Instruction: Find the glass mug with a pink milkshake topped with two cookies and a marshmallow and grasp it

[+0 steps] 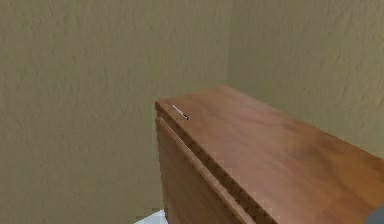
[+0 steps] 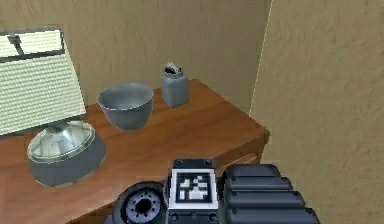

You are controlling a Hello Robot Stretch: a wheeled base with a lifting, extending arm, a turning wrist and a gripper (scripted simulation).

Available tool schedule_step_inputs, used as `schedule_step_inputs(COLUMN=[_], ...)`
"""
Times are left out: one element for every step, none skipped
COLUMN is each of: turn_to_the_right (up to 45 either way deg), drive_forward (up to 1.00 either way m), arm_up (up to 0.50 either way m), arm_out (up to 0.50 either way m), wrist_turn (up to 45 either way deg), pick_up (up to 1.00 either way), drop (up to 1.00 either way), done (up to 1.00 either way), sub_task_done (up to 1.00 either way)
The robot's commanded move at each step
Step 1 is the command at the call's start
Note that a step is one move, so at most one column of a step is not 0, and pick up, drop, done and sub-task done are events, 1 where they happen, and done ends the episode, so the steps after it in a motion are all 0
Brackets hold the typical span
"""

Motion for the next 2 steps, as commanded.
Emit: schedule_step_inputs(turn_to_the_right=[0.0,0.0], drive_forward=[0.0,0.0], arm_up=[0.0,0.0], arm_out=[0.44,0.0], wrist_turn=[0.0,45.0], pick_up=[0.0,0.0], drop=[0.0,0.0], done=[0.0,0.0], sub_task_done=[0.0,0.0])
